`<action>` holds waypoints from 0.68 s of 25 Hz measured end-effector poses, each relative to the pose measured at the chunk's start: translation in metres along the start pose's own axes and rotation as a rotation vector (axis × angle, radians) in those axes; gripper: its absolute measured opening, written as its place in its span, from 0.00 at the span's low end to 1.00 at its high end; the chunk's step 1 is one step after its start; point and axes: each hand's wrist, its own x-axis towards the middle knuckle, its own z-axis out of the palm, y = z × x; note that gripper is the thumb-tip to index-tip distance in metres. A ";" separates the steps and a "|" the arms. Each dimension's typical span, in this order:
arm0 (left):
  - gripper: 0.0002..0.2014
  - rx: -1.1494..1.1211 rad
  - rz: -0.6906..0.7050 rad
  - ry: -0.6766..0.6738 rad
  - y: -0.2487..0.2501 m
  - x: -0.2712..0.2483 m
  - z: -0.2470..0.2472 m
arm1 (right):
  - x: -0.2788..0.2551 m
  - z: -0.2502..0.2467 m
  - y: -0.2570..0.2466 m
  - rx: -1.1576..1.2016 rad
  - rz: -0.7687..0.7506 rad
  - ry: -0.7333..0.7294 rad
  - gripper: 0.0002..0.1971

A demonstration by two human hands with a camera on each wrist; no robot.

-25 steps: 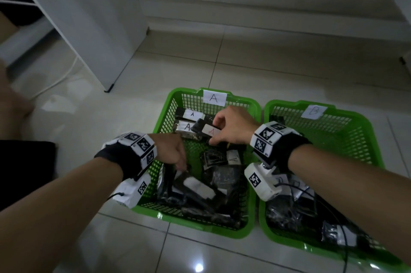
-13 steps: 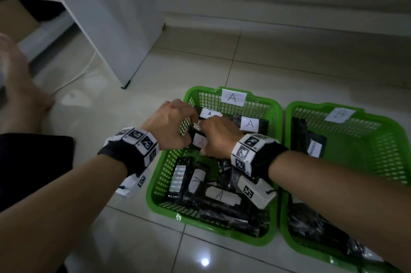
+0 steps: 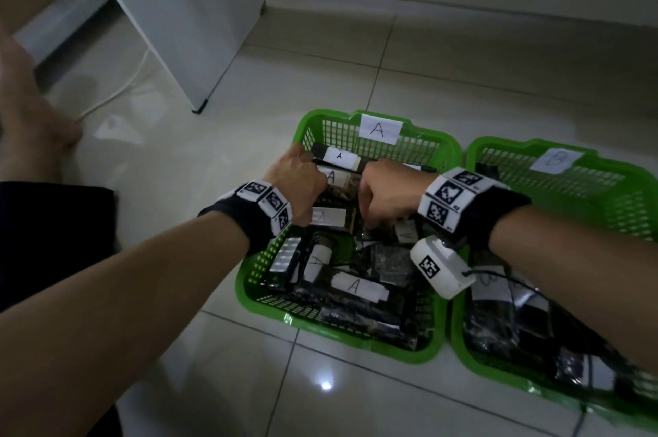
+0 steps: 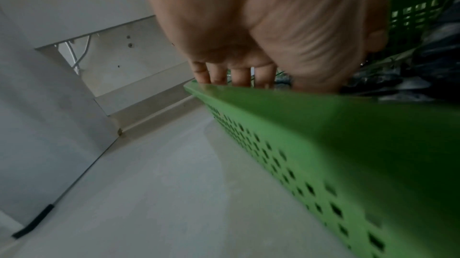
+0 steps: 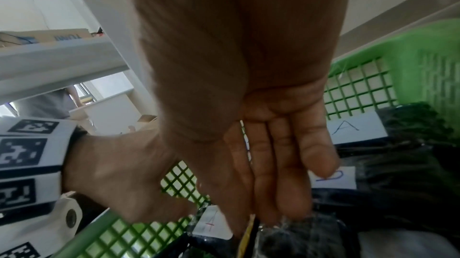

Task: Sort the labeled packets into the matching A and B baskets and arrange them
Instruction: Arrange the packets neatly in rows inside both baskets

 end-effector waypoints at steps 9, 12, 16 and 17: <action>0.23 0.045 0.033 -0.088 0.010 -0.004 -0.010 | -0.029 0.027 -0.021 -0.133 -0.154 -0.384 0.35; 0.20 0.018 -0.018 -0.101 0.015 -0.012 -0.012 | -0.042 0.028 -0.024 -0.139 -0.192 -0.355 0.28; 0.19 0.080 -0.008 -0.156 0.023 -0.014 -0.015 | -0.054 0.033 -0.017 -0.005 -0.193 -0.220 0.25; 0.19 0.113 -0.003 -0.173 0.025 -0.013 -0.017 | -0.056 0.035 -0.012 0.041 -0.199 -0.185 0.26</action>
